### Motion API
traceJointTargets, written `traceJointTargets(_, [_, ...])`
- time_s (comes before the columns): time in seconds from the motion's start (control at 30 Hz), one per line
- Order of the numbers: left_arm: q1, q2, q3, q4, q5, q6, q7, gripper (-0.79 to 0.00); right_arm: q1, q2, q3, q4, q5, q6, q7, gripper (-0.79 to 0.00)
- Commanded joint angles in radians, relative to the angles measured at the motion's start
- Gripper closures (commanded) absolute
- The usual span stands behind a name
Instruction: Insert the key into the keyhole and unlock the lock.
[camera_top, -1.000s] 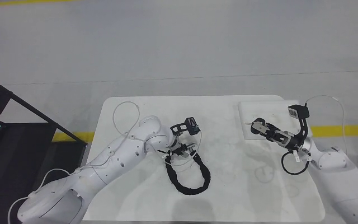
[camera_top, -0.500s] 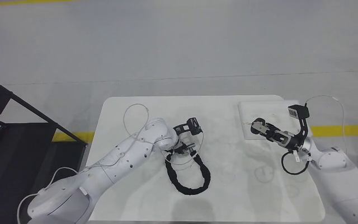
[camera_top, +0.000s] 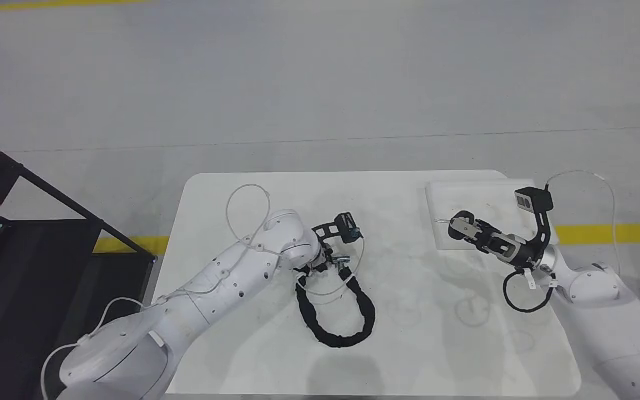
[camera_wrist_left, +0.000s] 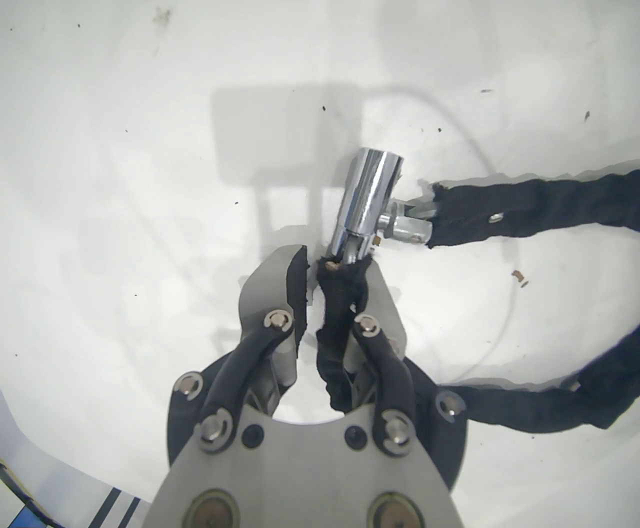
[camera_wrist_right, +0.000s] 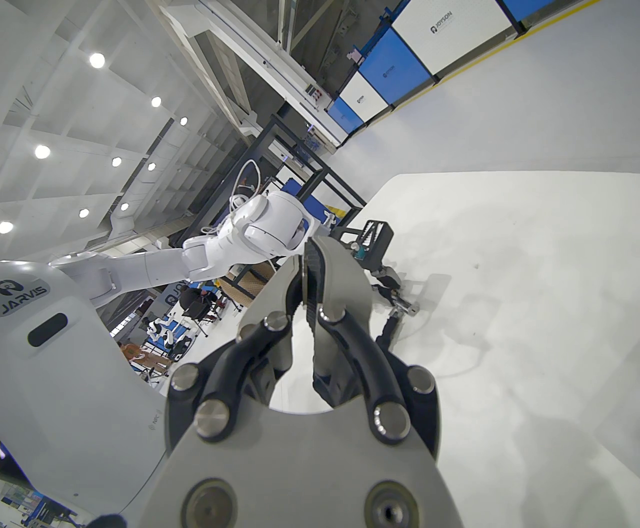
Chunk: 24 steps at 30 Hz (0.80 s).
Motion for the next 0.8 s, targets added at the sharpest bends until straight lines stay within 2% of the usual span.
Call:
traceJointTargets(0.0, [0.002, -0.002, -0.002, 0.002, -0.002, -0.005, -0.012, 0.0, 0.0, 0.0, 0.0, 0.0, 0.0, 0.0, 0.0, 0.0])
traceJointTargets(0.3, [0.004, 0.007, -0.057, -0.046, 0.058, -0.004, 0.048, 0.0, 0.0, 0.0, 0.0, 0.0, 0.0, 0.0, 0.0, 0.0])
traceJointTargets(0.6, [0.048, 0.054, -0.198, -0.16, 0.066, -0.033, 0.129, 0.0, 0.0, 0.0, 0.0, 0.0, 0.0, 0.0, 0.0, 0.0])
traceJointTargets(0.67, [0.07, 0.067, -0.246, -0.172, 0.01, -0.078, 0.188, 0.0, 0.0, 0.0, 0.0, 0.0, 0.0, 0.0, 0.0, 0.0])
traceJointTargets(0.7, [0.091, 0.071, -0.279, -0.179, -0.088, -0.119, 0.245, 0.0, 0.0, 0.0, 0.0, 0.0, 0.0, 0.0, 0.0, 0.0])
traceJointTargets(0.77, [0.109, 0.083, -0.34, -0.162, -0.242, -0.263, 0.31, 0.0, 0.0, 0.0, 0.0, 0.0, 0.0, 0.0, 0.0, 0.0])
